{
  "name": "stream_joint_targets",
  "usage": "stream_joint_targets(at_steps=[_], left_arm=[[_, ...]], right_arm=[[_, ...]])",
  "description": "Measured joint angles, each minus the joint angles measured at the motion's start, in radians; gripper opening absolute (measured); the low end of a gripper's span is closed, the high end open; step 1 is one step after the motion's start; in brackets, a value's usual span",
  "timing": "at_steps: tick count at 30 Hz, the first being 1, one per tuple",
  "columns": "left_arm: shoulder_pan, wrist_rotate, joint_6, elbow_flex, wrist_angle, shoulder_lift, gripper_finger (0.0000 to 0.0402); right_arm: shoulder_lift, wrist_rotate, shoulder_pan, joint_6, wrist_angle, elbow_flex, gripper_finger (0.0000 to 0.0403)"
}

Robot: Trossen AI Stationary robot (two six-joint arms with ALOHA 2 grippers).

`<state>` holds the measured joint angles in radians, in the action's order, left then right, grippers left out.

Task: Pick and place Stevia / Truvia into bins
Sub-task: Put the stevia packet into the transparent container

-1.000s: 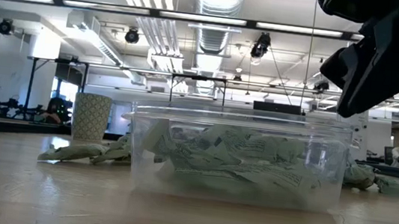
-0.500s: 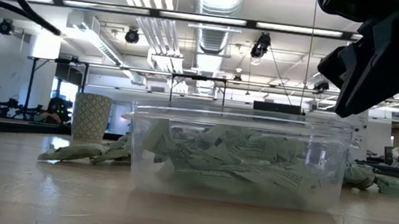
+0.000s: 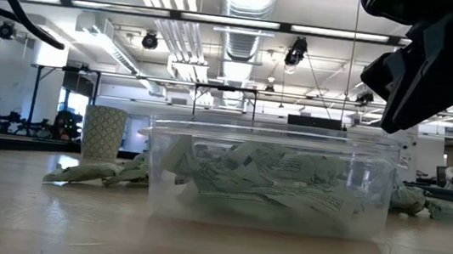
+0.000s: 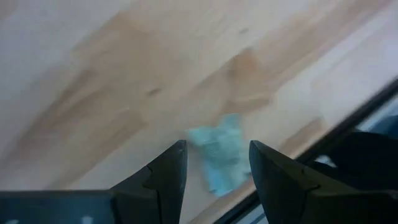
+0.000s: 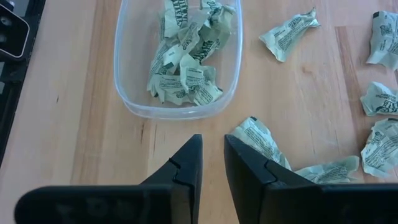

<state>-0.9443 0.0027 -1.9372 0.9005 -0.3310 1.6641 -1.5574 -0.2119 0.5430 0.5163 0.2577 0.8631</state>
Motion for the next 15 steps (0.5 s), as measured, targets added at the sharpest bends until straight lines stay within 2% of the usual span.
stream_joint_targets(at_steps=[11,15], left_arm=[[0.001,-0.005,-0.013,0.025,0.008,0.057,0.0155],[0.002,0.007,-0.011,0.040,-0.025,0.068,0.0127]], right_arm=[[0.000,0.000,0.000,0.000,0.000,0.000,0.0058],[0.000,0.000,-0.001,-0.007,0.001,0.000,0.0059]])
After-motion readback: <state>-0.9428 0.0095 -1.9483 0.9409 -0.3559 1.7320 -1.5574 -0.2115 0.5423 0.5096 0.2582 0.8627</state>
